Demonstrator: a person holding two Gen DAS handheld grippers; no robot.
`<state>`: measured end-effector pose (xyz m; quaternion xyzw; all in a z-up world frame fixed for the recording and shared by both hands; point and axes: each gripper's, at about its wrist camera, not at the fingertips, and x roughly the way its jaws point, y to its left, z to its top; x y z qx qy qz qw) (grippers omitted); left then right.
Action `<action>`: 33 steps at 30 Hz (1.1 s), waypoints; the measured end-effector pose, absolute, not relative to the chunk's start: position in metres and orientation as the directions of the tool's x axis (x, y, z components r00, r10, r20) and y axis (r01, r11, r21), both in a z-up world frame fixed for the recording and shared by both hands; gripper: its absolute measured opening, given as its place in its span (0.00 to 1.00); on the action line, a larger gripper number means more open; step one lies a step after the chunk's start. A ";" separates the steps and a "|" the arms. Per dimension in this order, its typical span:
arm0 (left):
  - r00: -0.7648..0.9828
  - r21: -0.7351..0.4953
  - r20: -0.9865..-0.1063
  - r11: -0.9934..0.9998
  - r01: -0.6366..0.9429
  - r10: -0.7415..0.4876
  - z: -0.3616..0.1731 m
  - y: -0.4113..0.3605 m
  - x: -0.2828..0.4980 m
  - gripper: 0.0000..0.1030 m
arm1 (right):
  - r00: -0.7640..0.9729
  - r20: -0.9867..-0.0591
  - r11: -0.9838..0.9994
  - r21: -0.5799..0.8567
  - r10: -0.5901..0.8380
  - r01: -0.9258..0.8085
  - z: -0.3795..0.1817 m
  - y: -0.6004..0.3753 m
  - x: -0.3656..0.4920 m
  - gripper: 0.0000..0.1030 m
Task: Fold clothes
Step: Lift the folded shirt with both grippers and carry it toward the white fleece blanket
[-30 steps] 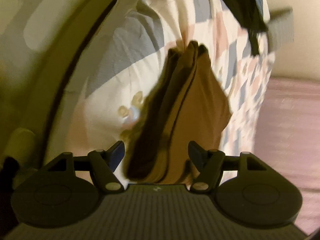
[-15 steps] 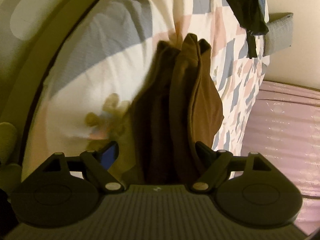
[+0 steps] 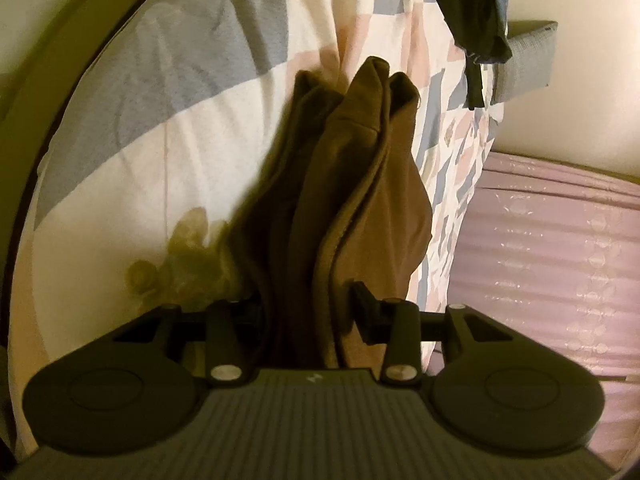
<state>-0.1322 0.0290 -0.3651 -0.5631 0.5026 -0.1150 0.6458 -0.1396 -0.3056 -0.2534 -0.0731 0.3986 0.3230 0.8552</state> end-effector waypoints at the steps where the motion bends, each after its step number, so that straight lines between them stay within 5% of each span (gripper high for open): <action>1: 0.469 -0.844 -0.518 0.337 -0.418 -0.715 -0.366 0.029 -0.132 0.36 | 0.455 -0.736 0.819 0.233 0.501 -0.525 -0.251 -0.327 -0.113 0.63; 5: 0.479 -0.848 -0.510 0.327 -0.416 -0.715 -0.369 0.028 -0.132 0.37 | 0.305 -0.737 0.796 0.538 0.604 -0.277 -0.287 -0.387 -0.034 0.65; 11: 0.474 -0.859 -0.487 0.306 -0.411 -0.734 -0.373 0.029 -0.127 0.37 | 0.107 -0.571 0.581 0.797 0.814 -0.164 -0.333 -0.388 0.004 0.65; 16: 0.463 -0.868 -0.463 0.279 -0.411 -0.756 -0.380 0.031 -0.115 0.37 | 0.097 -0.586 0.594 0.790 0.804 -0.151 -0.343 -0.360 0.015 0.63; 18: 0.449 -0.867 -0.460 0.280 -0.411 -0.766 -0.382 0.031 -0.108 0.36 | 0.108 -0.585 0.595 0.789 0.804 -0.154 -0.344 -0.353 0.014 0.43; 19: 0.441 -0.867 -0.461 0.286 -0.408 -0.770 -0.382 0.031 -0.106 0.35 | 0.107 -0.586 0.595 0.788 0.803 -0.159 -0.344 -0.349 0.011 0.23; 20: 0.431 -0.867 -0.465 0.299 -0.399 -0.773 -0.380 0.032 -0.103 0.33 | 0.118 -0.586 0.597 0.786 0.802 -0.160 -0.342 -0.345 0.007 0.19; 26: 0.329 -0.847 -0.517 0.418 -0.328 -0.790 -0.352 0.033 -0.080 0.28 | 0.288 -0.612 0.659 0.745 0.736 -0.102 -0.307 -0.339 -0.040 0.15; 33: 0.105 -0.822 -0.569 0.566 -0.054 -0.816 -0.280 0.002 -0.027 0.27 | 0.577 -0.547 0.578 0.802 0.607 0.153 -0.269 -0.356 -0.142 0.14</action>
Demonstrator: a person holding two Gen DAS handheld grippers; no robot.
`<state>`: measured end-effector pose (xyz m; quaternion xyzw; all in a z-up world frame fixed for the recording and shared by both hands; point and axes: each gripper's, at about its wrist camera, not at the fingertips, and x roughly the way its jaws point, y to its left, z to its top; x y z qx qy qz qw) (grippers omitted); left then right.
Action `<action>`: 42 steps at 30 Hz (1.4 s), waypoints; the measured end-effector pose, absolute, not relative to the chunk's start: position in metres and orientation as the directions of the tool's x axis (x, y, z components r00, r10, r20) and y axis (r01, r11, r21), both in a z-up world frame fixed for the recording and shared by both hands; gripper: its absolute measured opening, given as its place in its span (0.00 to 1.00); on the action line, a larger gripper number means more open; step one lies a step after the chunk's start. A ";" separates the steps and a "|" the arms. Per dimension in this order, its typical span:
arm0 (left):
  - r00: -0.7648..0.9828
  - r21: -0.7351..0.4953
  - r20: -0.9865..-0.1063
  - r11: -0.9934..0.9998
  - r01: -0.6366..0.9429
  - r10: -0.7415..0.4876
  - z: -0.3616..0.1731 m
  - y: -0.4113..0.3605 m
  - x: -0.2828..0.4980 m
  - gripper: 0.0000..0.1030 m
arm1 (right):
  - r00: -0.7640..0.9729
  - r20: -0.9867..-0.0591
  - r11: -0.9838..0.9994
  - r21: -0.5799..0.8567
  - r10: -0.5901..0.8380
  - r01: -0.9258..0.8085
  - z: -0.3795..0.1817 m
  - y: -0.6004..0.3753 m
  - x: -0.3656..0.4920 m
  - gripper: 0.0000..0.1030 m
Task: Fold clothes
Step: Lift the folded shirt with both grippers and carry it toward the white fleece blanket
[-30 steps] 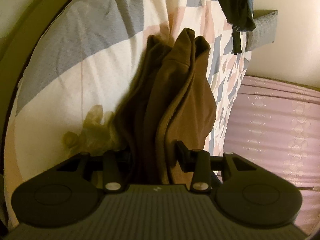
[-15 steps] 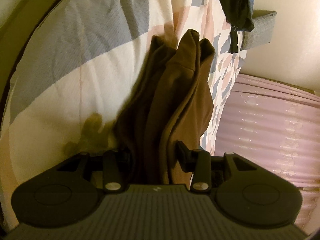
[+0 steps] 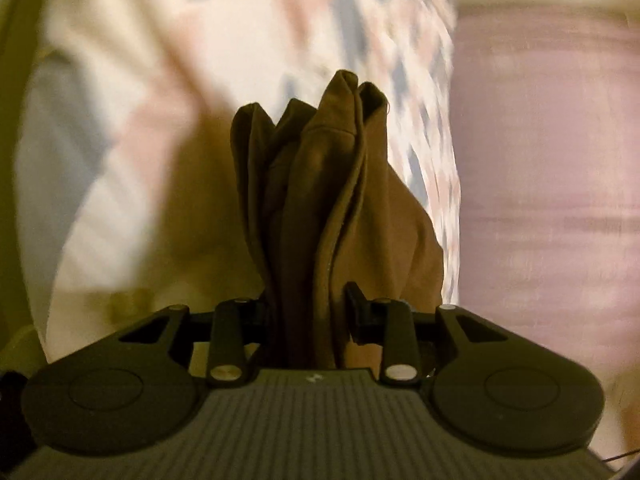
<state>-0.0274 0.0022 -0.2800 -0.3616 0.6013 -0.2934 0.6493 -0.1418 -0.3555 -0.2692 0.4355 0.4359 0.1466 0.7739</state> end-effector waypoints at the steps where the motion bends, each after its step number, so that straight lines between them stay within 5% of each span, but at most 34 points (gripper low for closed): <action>1: 0.057 -0.816 -0.577 0.577 -0.006 -0.815 -0.272 -0.010 -0.022 0.27 | 0.620 -0.535 0.550 0.813 0.574 0.193 -0.267 -0.360 -0.159 0.14; 12: -0.516 -0.816 -0.575 0.401 0.416 -0.636 -0.243 -0.259 -0.053 0.27 | 0.847 -0.520 0.120 0.839 -0.110 0.531 -0.245 -0.391 -0.448 0.14; 19: -0.805 -0.851 -0.497 0.003 0.525 -0.324 -0.211 -0.467 -0.243 0.27 | 0.579 -0.472 -0.140 0.840 -0.665 0.524 -0.217 -0.360 -0.635 0.15; 23: -0.864 -0.827 -0.487 -0.250 0.503 -0.128 -0.173 -0.560 -0.394 0.27 | 0.321 -0.405 -0.242 0.863 -0.856 0.443 -0.204 -0.350 -0.706 0.15; 31: -0.839 -0.752 -0.536 -0.504 0.425 0.094 -0.127 -0.676 -0.582 0.27 | -0.050 -0.305 -0.308 0.930 -0.951 0.199 -0.205 -0.387 -0.777 0.15; 42: -0.787 -0.730 -0.592 -0.529 0.433 0.173 -0.165 -0.741 -0.632 0.27 | -0.134 -0.364 -0.377 0.922 -0.922 0.086 -0.240 -0.412 -0.786 0.15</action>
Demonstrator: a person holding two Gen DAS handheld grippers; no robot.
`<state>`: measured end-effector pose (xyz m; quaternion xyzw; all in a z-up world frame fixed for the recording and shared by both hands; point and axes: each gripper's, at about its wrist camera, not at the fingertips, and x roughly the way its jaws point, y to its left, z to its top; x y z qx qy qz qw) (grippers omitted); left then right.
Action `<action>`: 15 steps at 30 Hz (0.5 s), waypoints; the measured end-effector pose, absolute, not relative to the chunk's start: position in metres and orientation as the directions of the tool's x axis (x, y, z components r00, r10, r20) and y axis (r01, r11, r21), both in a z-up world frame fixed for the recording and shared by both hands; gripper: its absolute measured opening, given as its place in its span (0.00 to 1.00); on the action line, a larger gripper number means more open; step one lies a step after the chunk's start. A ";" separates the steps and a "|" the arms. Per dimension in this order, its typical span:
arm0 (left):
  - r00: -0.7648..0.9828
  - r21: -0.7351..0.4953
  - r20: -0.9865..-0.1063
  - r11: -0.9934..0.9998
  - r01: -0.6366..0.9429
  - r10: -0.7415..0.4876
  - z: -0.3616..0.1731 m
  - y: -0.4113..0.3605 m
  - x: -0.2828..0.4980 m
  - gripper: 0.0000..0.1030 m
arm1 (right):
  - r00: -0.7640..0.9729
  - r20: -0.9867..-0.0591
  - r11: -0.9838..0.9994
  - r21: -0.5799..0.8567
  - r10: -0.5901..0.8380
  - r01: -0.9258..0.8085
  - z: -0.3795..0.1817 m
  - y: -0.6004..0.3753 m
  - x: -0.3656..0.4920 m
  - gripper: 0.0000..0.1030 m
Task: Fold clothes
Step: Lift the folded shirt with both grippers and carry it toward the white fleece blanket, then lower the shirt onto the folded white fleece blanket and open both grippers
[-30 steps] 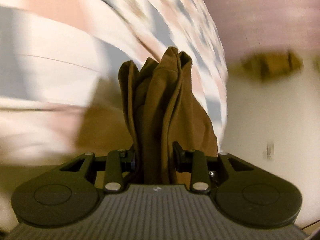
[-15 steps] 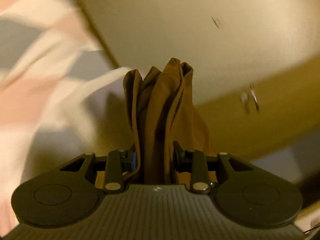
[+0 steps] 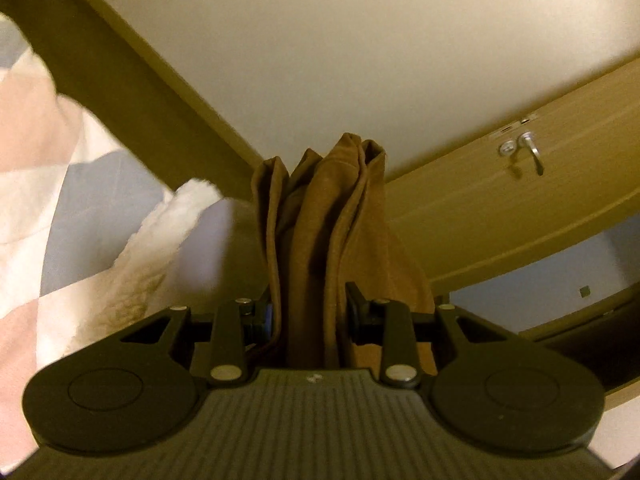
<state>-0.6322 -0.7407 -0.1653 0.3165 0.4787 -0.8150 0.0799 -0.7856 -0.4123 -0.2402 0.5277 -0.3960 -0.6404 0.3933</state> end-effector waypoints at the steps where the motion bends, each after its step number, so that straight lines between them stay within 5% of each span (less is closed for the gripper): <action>1: -0.783 -0.731 -0.596 -0.524 0.437 0.179 -0.173 -0.746 -0.630 0.27 | -0.134 -0.375 -0.388 0.918 -0.917 0.085 -0.243 -0.414 -0.783 0.15; 5: -0.772 -0.735 -0.605 -0.512 0.446 0.195 -0.209 -0.756 -0.627 0.28 | -0.144 -0.428 -0.446 0.885 -0.892 0.131 -0.264 -0.423 -0.773 0.15; 11: -0.801 -0.700 -0.590 -0.559 0.444 0.103 -0.216 -0.773 -0.615 0.46 | -0.207 -0.452 -0.496 0.815 -0.868 0.300 -0.266 -0.435 -0.772 0.27; 13: -0.788 -0.644 -0.615 -0.598 0.476 0.034 -0.204 -0.776 -0.605 0.46 | -0.222 -0.470 -0.520 0.777 -0.854 0.355 -0.252 -0.433 -0.771 0.32; 15: -0.763 -0.534 -0.640 -0.660 0.528 -0.092 -0.181 -0.770 -0.591 0.35 | -0.274 -0.501 -0.569 0.683 -0.821 0.458 -0.230 -0.429 -0.770 0.36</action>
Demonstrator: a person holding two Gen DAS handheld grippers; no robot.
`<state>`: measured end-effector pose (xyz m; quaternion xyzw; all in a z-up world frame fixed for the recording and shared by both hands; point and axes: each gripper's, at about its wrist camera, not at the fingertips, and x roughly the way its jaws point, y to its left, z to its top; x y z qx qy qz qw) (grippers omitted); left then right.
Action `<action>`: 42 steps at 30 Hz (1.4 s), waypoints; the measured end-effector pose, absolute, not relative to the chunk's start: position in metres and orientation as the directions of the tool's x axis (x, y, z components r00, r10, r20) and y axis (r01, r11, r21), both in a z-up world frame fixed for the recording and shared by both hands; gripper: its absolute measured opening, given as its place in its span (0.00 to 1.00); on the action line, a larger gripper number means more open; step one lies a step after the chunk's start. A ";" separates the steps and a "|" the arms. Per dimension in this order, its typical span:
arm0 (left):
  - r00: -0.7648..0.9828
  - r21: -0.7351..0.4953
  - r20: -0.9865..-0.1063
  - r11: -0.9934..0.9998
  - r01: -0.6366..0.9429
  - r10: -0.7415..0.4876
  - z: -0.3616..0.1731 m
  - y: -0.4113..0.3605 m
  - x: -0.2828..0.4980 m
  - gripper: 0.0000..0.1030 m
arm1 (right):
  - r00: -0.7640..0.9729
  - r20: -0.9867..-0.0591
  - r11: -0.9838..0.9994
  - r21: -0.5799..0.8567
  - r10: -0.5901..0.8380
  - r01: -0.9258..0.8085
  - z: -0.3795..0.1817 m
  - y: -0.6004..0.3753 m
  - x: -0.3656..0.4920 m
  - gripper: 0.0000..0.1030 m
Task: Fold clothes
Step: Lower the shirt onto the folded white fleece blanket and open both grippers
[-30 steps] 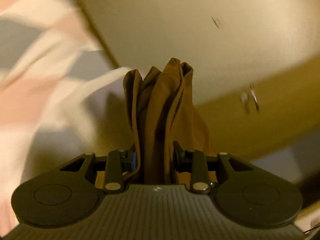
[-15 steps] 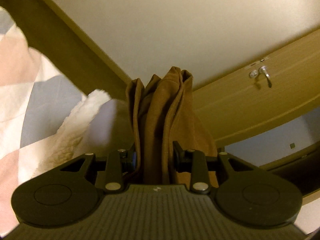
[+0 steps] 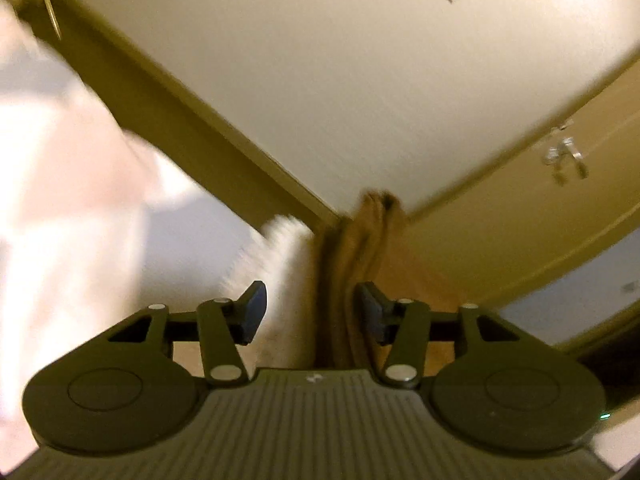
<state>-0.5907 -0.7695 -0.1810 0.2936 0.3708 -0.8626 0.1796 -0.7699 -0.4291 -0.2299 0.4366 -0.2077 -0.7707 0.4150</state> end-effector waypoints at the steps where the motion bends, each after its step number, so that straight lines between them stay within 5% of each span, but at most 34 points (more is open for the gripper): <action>1: -0.750 -0.461 -0.639 -0.695 0.551 -0.171 -0.166 -0.760 -0.582 0.33 | -0.308 -0.507 -0.589 0.627 -0.805 0.509 -0.217 -0.425 -0.768 0.38; 4: -0.767 -0.273 -0.544 -0.792 0.546 -0.341 -0.128 -0.711 -0.556 0.29 | -0.427 -0.478 -0.624 0.402 -0.767 0.671 -0.188 -0.420 -0.744 0.40; 8: -0.828 -0.092 -0.439 -0.899 0.427 -0.349 -0.122 -0.634 -0.544 0.29 | -0.449 -0.389 -0.535 0.147 -0.804 0.832 -0.168 -0.428 -0.697 0.40; 14: -0.744 -0.006 -0.542 -0.884 0.468 -0.391 -0.198 -0.628 -0.553 0.26 | -0.351 -0.477 -0.398 -0.003 -0.806 0.918 -0.217 -0.452 -0.663 0.40; 22: -0.764 -0.096 -0.520 -0.862 0.498 -0.383 -0.217 -0.647 -0.552 0.40 | -0.348 -0.498 -0.416 0.027 -0.794 0.909 -0.242 -0.437 -0.677 0.42; 30: -0.812 0.011 -0.460 -0.917 0.398 -0.358 -0.149 -0.630 -0.588 0.19 | -0.386 -0.400 -0.431 0.026 -0.831 0.902 -0.185 -0.443 -0.695 0.42; 33: -0.812 0.064 -0.474 -0.933 0.355 -0.341 -0.150 -0.634 -0.624 0.12 | -0.382 -0.425 -0.421 -0.002 -0.821 0.907 -0.189 -0.462 -0.709 0.30; 38: -0.758 0.100 -0.549 -0.928 0.358 -0.352 -0.180 -0.653 -0.663 0.07 | -0.372 -0.501 -0.394 -0.067 -0.781 0.917 -0.214 -0.487 -0.733 0.29; 42: -0.726 -0.027 -0.607 -0.905 0.425 -0.323 -0.208 -0.684 -0.667 0.07 | -0.288 -0.575 -0.413 0.097 -0.766 0.905 -0.231 -0.487 -0.760 0.26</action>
